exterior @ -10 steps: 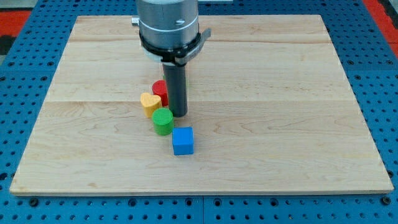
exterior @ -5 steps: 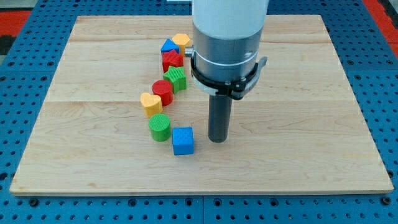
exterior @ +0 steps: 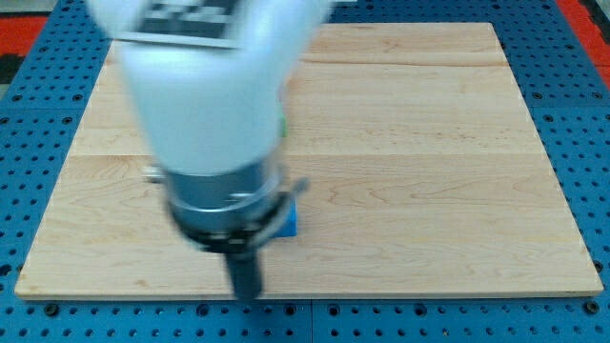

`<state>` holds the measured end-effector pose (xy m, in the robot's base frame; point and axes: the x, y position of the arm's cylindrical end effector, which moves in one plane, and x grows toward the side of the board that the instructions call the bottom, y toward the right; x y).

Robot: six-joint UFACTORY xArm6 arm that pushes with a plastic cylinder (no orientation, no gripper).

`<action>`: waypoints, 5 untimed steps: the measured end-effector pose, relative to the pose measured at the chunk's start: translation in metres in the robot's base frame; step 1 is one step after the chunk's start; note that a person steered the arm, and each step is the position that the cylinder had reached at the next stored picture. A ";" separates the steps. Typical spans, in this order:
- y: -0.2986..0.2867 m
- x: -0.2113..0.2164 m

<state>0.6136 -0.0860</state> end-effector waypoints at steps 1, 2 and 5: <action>-0.043 -0.037; -0.047 -0.102; -0.096 -0.164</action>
